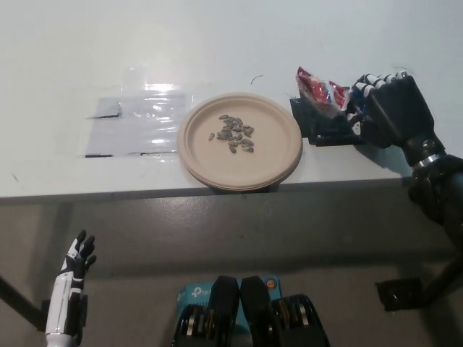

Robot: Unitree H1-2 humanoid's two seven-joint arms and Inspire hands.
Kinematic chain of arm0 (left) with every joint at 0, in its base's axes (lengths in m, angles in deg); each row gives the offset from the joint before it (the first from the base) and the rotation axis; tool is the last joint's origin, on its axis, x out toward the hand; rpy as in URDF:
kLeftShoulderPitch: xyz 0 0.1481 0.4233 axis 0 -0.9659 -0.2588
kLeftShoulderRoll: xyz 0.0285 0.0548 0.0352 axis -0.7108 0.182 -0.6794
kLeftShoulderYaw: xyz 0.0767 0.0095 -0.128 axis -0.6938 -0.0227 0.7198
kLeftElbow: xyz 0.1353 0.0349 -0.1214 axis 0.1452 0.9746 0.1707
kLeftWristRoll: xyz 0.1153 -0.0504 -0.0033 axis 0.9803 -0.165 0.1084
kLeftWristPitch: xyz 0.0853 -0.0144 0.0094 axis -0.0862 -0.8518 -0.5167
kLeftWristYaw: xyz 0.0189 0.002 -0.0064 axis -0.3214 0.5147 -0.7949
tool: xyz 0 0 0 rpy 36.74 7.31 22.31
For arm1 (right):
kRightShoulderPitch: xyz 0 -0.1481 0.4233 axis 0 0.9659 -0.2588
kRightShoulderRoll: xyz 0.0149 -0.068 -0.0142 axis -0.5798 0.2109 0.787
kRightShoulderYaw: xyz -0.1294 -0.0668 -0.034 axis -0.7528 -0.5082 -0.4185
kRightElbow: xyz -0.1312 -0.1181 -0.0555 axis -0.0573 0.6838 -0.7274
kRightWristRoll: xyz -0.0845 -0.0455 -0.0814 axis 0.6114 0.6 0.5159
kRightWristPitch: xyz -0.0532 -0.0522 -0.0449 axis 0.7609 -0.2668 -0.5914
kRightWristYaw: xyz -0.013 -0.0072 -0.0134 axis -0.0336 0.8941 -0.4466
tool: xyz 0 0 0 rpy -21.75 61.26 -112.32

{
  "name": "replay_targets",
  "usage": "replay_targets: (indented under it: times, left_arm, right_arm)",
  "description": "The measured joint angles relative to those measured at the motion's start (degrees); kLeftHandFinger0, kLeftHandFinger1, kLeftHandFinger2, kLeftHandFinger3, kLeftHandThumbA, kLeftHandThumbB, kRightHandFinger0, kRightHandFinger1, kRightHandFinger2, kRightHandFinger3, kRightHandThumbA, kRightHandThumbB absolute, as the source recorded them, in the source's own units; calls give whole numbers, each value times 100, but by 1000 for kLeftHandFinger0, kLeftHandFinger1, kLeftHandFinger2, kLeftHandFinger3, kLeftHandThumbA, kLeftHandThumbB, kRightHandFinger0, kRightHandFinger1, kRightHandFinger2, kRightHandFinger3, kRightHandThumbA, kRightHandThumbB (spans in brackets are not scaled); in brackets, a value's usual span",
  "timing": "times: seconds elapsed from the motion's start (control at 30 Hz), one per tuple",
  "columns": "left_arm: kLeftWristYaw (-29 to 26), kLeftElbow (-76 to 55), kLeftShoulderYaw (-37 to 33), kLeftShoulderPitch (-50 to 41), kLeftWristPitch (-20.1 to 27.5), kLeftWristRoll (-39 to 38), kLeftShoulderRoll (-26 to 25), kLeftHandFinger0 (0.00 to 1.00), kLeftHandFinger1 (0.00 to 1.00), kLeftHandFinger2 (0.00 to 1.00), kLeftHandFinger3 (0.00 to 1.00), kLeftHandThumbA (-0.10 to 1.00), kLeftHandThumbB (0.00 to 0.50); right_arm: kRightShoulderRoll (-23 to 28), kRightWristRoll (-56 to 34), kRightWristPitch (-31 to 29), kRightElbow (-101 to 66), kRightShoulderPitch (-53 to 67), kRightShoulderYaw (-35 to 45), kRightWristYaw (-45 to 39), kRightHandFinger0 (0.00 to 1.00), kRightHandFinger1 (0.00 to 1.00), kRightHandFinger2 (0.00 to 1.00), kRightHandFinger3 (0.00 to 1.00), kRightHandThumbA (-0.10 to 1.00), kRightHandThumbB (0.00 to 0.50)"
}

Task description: The robot picks up a small bag of sunflower seeds on the right hand side and take it to the empty plate on the left hand side then pours some sunflower seeds on to the plate.

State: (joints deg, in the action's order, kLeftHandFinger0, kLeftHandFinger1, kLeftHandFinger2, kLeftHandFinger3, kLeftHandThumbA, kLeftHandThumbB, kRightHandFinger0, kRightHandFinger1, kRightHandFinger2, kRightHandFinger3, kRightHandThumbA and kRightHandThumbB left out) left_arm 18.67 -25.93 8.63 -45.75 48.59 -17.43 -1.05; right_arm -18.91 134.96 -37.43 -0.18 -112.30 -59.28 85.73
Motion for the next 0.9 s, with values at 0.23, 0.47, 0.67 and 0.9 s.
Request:
replay_targets:
  times: [0.23, 0.47, 0.67, 0.9]
  left_arm:
    - [5, 4, -2, 1, -8, 1, 3, 1000, 1000, 1000, 1000, 1000, 298]
    - [6, 4, -2, 2, -11, 0, 7, 1000, 1000, 1000, 1000, 1000, 311]
    - [6, 4, -2, 6, -15, -1, 7, 1000, 1000, 1000, 1000, 1000, 309]
    - [7, 14, -3, 7, -30, -1, 8, 1000, 1000, 1000, 1000, 1000, 297]
  right_arm:
    - [-35, -284, 25, 5, 3, 277, -924, 1000, 1000, 1000, 1000, 725, 500]
    - [-94, -463, 53, -27, 3, 411, -1758, 1000, 1000, 1000, 1000, 801, 500]
    - [-159, -681, 59, -202, 9, 535, -2580, 1000, 1000, 1000, 1000, 867, 500]
    - [-152, -971, 63, -768, 150, 745, -3348, 1000, 1000, 1000, 1000, 839, 500]
